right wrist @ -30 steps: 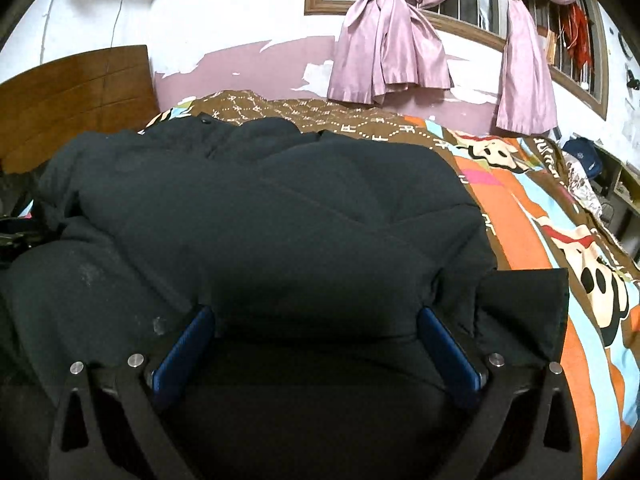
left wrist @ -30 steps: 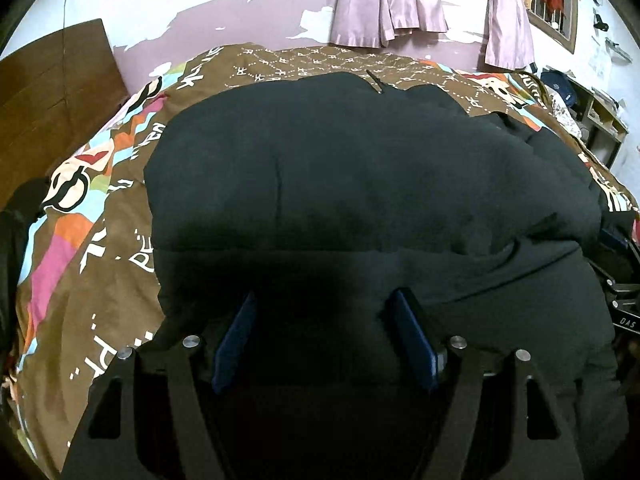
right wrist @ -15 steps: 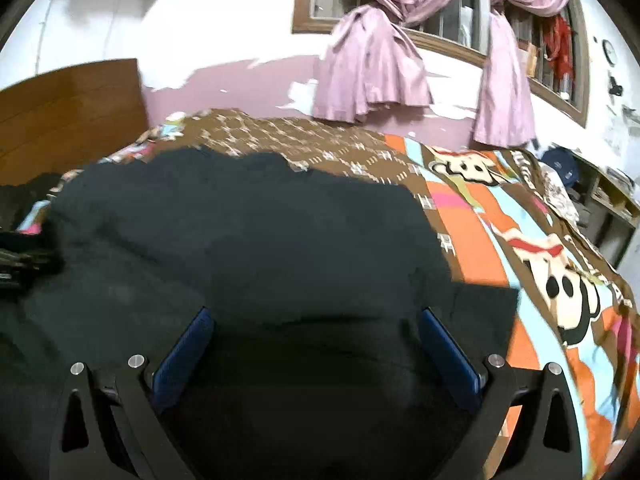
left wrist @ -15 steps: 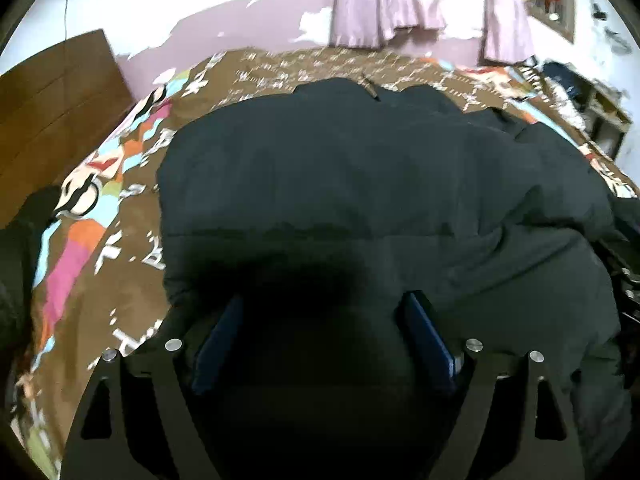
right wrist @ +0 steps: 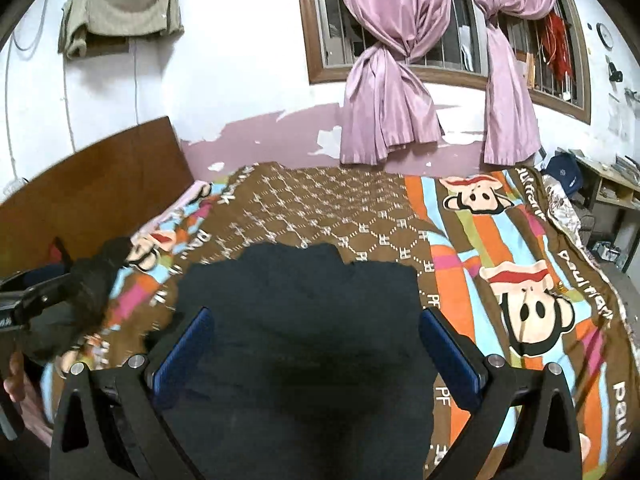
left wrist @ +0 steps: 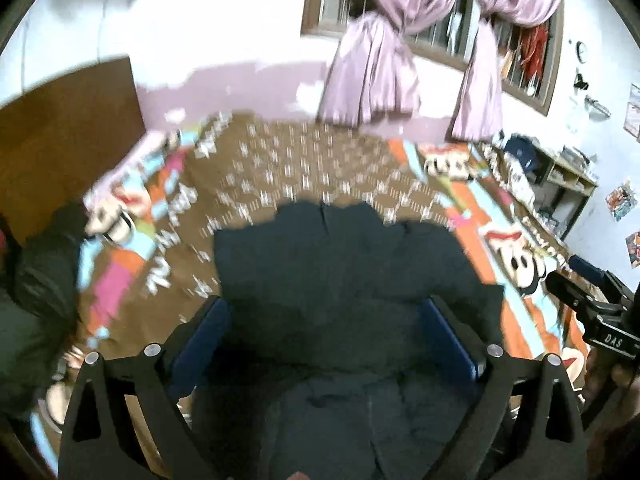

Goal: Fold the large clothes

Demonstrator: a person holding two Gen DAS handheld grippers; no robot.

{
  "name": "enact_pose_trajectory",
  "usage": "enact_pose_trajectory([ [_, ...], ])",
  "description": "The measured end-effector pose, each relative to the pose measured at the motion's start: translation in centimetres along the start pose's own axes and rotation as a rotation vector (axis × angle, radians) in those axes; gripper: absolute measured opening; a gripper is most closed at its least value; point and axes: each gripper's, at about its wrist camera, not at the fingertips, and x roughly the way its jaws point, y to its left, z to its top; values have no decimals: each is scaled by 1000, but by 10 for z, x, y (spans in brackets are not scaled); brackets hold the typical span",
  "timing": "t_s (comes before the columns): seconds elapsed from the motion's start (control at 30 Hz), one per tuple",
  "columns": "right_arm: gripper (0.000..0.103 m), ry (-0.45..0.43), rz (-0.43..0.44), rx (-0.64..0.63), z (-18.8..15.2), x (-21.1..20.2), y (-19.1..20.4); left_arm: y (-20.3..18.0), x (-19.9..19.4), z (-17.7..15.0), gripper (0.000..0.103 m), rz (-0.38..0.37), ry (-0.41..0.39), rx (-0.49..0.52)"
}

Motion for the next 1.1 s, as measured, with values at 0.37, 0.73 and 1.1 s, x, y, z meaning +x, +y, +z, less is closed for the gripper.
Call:
enact_pose_trajectory([
  [0.37, 103, 67, -15, 28, 88, -31, 37, -18, -145, 51, 101, 68, -113, 28],
  [0.73, 103, -17, -30, 92, 82, 124, -3, 16, -73, 96, 101, 143, -90, -31],
  [1.1, 103, 108, 97, 249, 56, 298, -70, 59, 155, 90, 100, 63, 9, -4],
])
